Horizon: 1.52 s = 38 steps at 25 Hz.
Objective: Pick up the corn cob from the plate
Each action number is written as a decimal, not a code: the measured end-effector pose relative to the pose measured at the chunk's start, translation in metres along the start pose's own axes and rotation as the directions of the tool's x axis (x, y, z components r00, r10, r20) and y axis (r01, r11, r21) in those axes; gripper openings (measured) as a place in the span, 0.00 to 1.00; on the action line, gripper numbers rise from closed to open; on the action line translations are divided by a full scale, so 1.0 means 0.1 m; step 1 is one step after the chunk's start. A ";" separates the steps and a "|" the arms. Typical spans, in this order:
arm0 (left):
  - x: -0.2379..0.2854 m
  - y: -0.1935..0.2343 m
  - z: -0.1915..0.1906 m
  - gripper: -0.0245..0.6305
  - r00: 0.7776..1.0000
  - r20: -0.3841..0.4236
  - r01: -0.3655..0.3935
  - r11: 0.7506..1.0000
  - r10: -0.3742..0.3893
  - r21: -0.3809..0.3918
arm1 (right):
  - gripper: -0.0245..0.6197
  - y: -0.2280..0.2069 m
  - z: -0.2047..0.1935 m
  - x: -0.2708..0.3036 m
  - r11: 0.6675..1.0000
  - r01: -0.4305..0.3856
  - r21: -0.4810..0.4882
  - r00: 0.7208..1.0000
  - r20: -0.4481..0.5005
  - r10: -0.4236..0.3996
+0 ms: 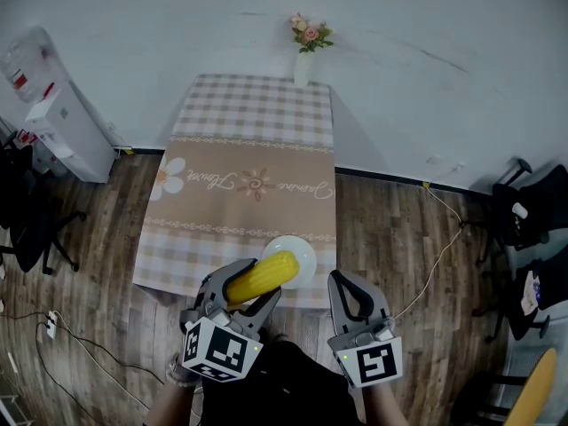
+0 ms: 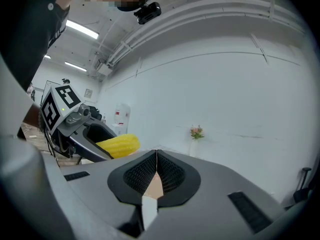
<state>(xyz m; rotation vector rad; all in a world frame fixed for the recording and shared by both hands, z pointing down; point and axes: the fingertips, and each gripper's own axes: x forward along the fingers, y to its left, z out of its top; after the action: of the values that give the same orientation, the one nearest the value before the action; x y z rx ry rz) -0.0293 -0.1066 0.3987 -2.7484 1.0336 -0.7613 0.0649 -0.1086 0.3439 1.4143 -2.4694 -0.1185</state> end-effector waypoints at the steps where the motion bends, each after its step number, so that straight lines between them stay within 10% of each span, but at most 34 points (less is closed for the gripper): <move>1: 0.00 0.00 0.00 0.43 1.000 -0.001 0.001 1.000 -0.001 0.002 | 0.10 0.00 0.00 0.00 1.000 0.001 -0.001 1.000 -0.001 -0.001; 38: -0.03 0.07 0.01 0.43 1.000 0.002 0.002 1.000 -0.002 0.015 | 0.10 0.06 0.02 0.02 1.000 0.006 -0.020 1.000 -0.015 -0.006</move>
<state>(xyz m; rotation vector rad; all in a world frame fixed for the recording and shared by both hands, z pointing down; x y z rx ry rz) -0.0349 -0.1100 0.3950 -2.7380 1.0208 -0.7637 0.0585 -0.1072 0.3441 1.4093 -2.4452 -0.1325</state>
